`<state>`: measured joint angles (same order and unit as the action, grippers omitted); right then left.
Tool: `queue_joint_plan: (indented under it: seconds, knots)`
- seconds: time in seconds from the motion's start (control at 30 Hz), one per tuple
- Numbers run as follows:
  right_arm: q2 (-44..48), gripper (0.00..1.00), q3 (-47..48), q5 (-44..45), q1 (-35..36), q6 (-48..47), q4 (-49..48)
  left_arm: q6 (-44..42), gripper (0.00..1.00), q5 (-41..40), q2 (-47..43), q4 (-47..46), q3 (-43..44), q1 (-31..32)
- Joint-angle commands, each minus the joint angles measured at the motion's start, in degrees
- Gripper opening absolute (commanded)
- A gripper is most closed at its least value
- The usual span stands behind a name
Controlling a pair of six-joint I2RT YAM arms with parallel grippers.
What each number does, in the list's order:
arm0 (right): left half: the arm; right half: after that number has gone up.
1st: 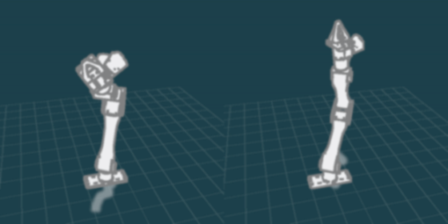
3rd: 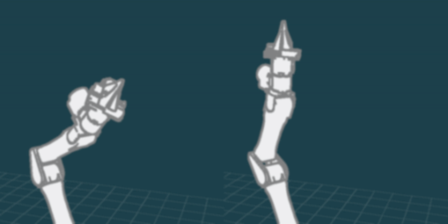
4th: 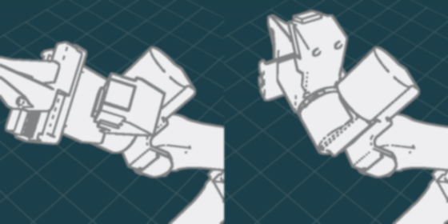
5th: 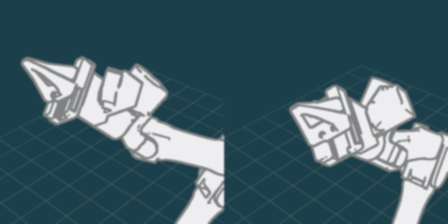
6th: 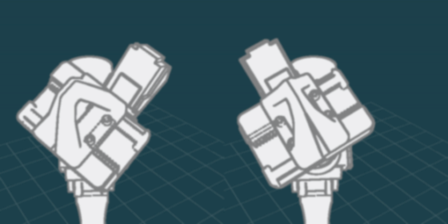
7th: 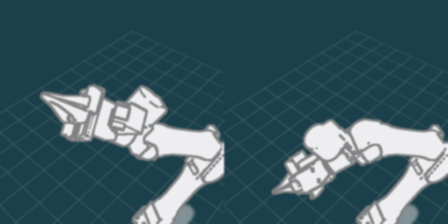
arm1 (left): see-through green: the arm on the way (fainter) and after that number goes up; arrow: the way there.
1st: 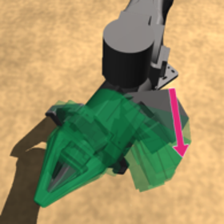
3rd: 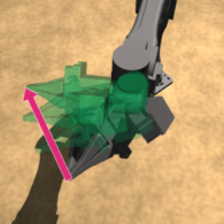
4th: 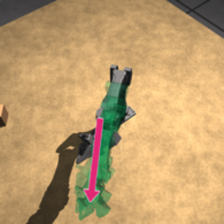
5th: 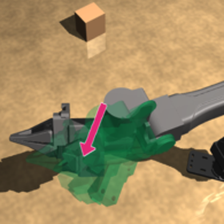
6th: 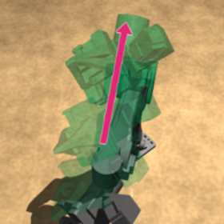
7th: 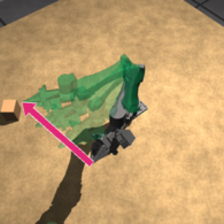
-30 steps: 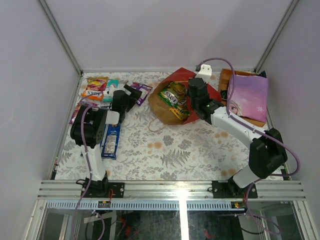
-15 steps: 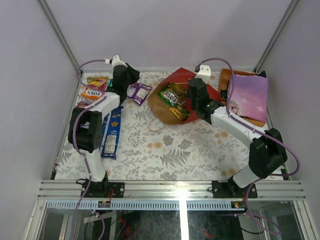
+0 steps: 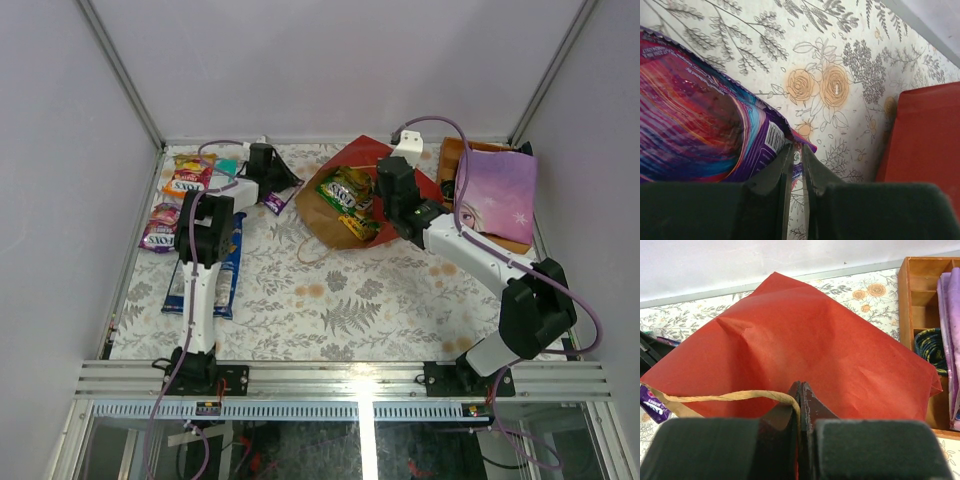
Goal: Take the snacks out of the paper bag
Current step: Place the snack at the center of the board.
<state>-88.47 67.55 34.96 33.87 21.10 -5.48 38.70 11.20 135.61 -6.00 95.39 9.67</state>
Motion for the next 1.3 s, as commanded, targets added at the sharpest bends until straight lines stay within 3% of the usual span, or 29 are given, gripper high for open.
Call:
queue_joint_plan:
  seconds: [0.0,0.2,0.47,0.77,0.87,0.97,1.13,1.27]
  knots:
    - [2.57,0.00,-0.63,1.71,-1.04,-0.28,-1.05,1.65,0.13,-4.49,-0.20,5.21,-1.26,-1.52]
    - [3.31,0.00,-1.35,1.62,-1.24,-0.23,-1.12,6.42,0.14,-6.20,2.57,5.94,1.58,-3.92]
    - [5.83,0.00,-3.38,1.39,-1.50,-0.16,-0.74,11.33,0.14,-6.99,8.54,12.02,14.11,-5.11]
    - [8.40,0.00,-4.52,0.70,-1.74,-1.94,-0.07,16.39,0.18,0.45,10.63,10.81,23.72,-6.86]
    - [9.34,0.00,-4.11,-1.33,-2.03,-1.90,0.61,13.93,0.33,0.96,3.63,8.68,20.40,-6.77]
    - [9.81,0.00,-3.62,-2.37,-2.13,-2.61,0.37,9.34,0.61,-0.89,-6.64,6.50,14.70,-6.41]
    - [8.77,0.00,-1.99,-2.81,-2.25,-3.07,0.46,2.27,0.97,-3.47,-27.79,4.38,0.02,-5.56]
    - [6.83,0.00,-0.23,-2.76,-3.29,-4.14,0.68,0.24,1.00,-7.67,-45.16,-3.34,-20.65,-1.29]
